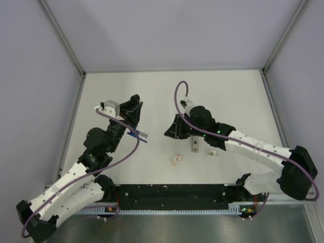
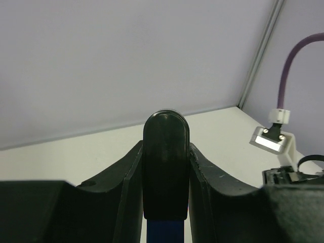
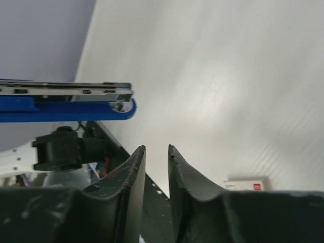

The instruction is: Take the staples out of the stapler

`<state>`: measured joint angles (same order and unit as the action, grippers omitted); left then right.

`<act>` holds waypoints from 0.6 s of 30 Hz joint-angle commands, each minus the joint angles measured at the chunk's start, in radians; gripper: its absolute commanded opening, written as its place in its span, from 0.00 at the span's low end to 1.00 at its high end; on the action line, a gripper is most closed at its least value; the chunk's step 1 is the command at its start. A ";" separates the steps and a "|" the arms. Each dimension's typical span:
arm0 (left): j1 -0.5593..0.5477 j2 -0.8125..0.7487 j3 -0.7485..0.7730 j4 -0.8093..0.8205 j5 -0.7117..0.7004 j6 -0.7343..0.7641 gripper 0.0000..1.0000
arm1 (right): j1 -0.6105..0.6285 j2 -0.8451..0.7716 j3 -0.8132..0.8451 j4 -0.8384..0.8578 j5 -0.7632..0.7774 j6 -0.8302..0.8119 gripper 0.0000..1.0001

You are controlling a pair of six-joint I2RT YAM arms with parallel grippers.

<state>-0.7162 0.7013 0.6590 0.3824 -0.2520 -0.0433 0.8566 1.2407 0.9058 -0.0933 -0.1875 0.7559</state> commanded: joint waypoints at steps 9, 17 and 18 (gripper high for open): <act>-0.005 -0.037 -0.019 -0.062 0.008 -0.121 0.00 | 0.021 0.114 0.123 0.049 0.068 -0.118 0.00; -0.008 0.046 -0.004 -0.057 -0.024 -0.147 0.00 | 0.053 0.195 0.142 0.180 0.034 -0.067 0.00; -0.006 0.056 -0.002 -0.056 -0.024 -0.150 0.00 | 0.059 0.203 0.142 0.200 0.034 -0.060 0.00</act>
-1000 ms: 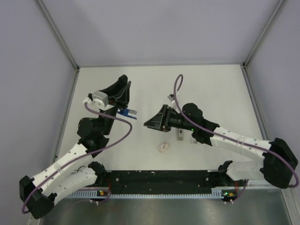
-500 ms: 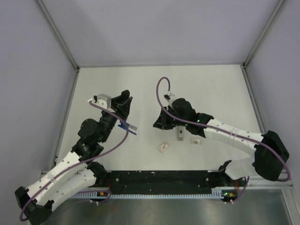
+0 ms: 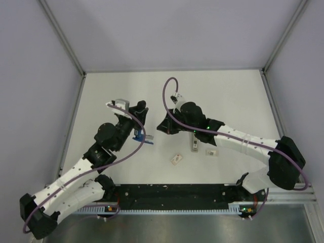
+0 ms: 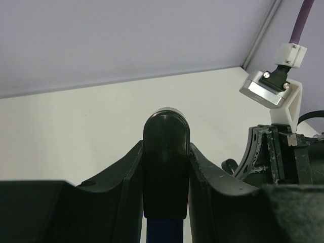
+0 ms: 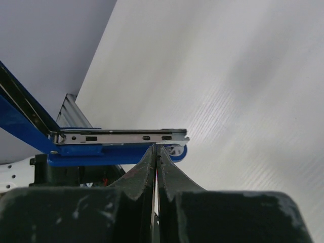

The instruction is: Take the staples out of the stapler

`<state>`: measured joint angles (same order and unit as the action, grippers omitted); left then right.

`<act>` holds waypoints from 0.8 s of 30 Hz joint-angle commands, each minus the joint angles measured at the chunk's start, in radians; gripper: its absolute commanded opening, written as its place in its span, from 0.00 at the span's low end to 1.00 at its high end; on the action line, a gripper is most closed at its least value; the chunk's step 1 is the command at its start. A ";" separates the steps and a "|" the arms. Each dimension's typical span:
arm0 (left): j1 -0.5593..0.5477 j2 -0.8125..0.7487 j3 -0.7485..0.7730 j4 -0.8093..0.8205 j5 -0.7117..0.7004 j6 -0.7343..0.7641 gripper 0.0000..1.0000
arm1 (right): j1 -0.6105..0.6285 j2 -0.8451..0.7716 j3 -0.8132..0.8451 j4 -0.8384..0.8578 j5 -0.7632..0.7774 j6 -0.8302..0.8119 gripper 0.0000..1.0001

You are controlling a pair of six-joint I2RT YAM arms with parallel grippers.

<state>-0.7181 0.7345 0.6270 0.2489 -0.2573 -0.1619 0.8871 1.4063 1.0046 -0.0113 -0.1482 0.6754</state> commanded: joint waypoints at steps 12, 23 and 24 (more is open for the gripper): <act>-0.004 0.059 0.045 0.116 -0.008 -0.047 0.00 | 0.075 0.132 0.063 0.247 0.016 0.016 0.00; -0.004 0.029 0.043 0.159 -0.025 -0.059 0.00 | 0.090 0.178 0.042 0.287 -0.001 0.024 0.00; -0.004 0.031 0.040 0.170 -0.028 -0.054 0.00 | 0.092 0.184 0.039 0.287 -0.004 0.026 0.00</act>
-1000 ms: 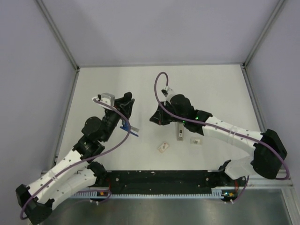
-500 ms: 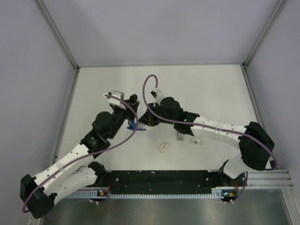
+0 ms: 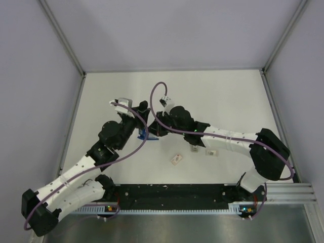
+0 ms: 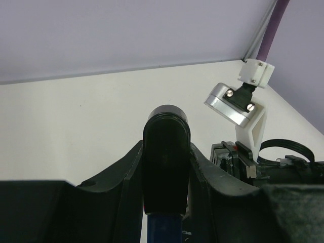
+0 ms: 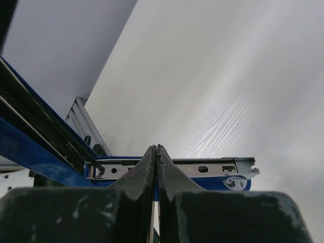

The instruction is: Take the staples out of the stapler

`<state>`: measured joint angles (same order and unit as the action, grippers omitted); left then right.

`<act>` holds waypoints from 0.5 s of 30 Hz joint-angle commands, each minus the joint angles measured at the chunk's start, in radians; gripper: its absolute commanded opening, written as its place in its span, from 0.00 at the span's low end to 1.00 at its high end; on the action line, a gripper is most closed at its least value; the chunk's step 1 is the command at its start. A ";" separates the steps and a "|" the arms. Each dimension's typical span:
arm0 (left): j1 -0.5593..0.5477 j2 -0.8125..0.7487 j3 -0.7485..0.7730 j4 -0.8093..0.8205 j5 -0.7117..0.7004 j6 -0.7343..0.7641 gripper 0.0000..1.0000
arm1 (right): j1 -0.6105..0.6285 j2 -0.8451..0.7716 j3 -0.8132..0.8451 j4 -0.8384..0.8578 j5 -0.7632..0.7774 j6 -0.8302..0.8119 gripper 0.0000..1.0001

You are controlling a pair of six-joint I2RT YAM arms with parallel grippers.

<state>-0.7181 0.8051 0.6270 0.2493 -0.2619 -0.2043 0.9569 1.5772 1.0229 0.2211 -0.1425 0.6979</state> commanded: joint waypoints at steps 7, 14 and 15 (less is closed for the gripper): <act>-0.004 0.011 0.043 0.252 -0.068 0.034 0.00 | 0.025 0.018 -0.018 0.069 -0.035 0.054 0.00; -0.006 0.120 0.045 0.366 -0.117 0.054 0.00 | 0.028 0.085 -0.046 0.162 -0.138 0.173 0.00; -0.006 0.140 0.049 0.379 -0.122 0.057 0.00 | 0.029 0.099 -0.049 0.188 -0.163 0.193 0.00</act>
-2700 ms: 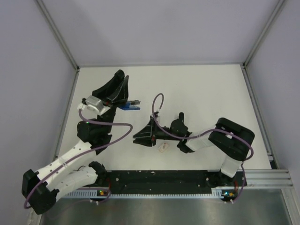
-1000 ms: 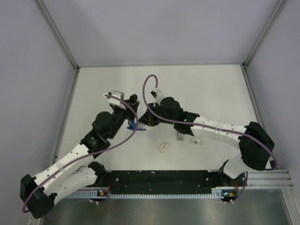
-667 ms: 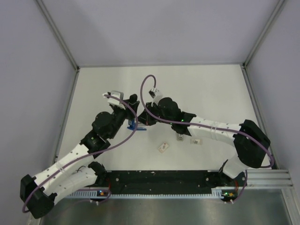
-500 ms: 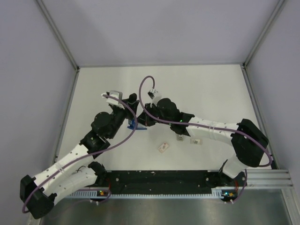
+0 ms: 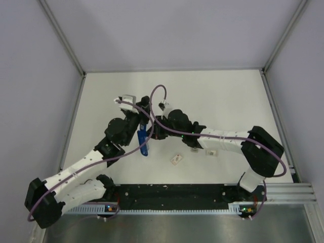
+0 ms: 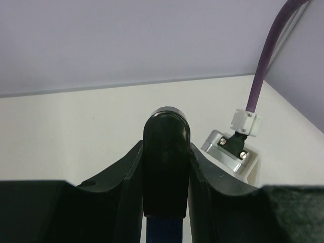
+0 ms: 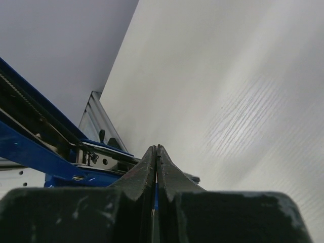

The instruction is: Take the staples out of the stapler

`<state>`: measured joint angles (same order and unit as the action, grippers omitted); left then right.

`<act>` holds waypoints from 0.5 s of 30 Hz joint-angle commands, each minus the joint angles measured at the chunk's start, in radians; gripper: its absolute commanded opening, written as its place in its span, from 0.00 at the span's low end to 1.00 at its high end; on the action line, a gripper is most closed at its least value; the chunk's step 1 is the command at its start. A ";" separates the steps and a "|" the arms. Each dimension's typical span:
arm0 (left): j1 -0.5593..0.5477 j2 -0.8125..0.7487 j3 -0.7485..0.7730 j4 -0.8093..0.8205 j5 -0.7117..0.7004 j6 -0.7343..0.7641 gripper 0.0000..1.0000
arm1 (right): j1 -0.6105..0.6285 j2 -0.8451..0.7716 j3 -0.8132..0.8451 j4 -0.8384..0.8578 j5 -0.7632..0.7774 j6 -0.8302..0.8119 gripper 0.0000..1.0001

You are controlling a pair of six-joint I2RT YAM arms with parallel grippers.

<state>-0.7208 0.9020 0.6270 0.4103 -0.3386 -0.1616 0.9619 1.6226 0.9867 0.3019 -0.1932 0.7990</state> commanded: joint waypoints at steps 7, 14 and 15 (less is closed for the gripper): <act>-0.037 0.198 0.072 0.324 -0.114 0.091 0.00 | 0.023 0.086 -0.003 0.189 -0.176 0.147 0.00; -0.075 0.316 0.108 0.390 -0.157 0.152 0.00 | 0.024 0.085 0.003 0.175 -0.172 0.138 0.00; -0.075 0.317 0.108 0.390 -0.155 0.152 0.00 | 0.024 0.083 0.001 0.168 -0.164 0.135 0.00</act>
<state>-0.7696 1.2060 0.6765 0.6346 -0.4824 -0.0288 0.9585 1.7180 0.9741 0.3805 -0.3141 0.9401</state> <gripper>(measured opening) 0.386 0.003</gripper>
